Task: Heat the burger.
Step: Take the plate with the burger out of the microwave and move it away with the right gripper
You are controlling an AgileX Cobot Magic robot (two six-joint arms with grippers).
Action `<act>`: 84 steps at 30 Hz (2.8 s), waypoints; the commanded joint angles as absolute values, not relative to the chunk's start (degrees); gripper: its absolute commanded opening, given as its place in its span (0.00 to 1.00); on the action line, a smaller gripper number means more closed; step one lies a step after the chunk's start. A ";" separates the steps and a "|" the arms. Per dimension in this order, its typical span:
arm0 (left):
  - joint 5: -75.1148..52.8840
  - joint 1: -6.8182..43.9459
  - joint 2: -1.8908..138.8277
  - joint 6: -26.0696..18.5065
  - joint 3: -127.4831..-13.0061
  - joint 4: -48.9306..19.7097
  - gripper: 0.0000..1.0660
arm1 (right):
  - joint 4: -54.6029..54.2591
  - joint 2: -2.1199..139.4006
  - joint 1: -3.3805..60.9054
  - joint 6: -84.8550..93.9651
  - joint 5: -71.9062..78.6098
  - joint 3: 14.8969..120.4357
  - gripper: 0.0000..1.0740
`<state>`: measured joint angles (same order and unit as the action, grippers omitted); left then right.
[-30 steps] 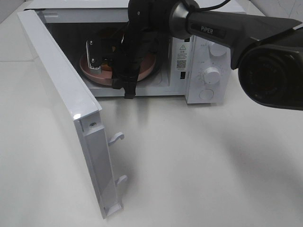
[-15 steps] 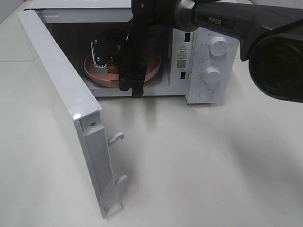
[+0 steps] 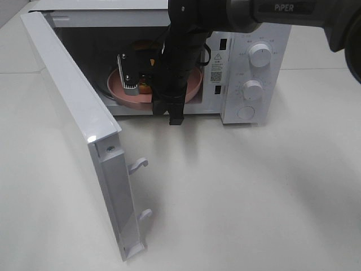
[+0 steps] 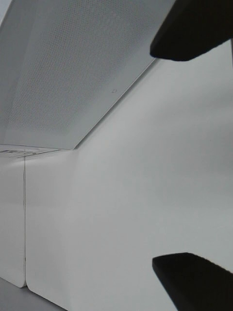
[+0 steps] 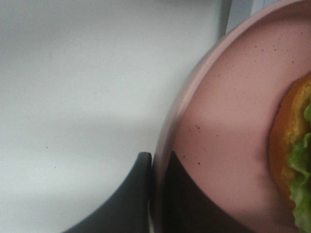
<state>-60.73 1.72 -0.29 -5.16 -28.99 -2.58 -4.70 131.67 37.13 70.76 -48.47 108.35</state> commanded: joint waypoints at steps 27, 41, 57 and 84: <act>-59.93 1.83 -1.38 -5.04 -28.93 -2.75 0.96 | -3.78 115.11 37.53 78.61 -23.32 84.34 0.00; -59.93 1.83 -1.38 -5.04 -28.93 -2.75 0.96 | -3.84 108.40 37.53 80.90 -20.97 75.86 0.00; -59.93 1.83 -1.38 -5.04 -28.93 -2.75 0.96 | -3.67 103.36 40.22 80.16 -25.67 72.88 0.00; -59.93 1.83 -1.38 -5.04 -28.93 -2.75 0.96 | -0.46 96.60 41.54 70.42 -29.74 68.87 0.00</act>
<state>-60.73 1.72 -0.29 -5.16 -28.99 -2.58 -2.12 98.32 41.71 72.14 -32.09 68.53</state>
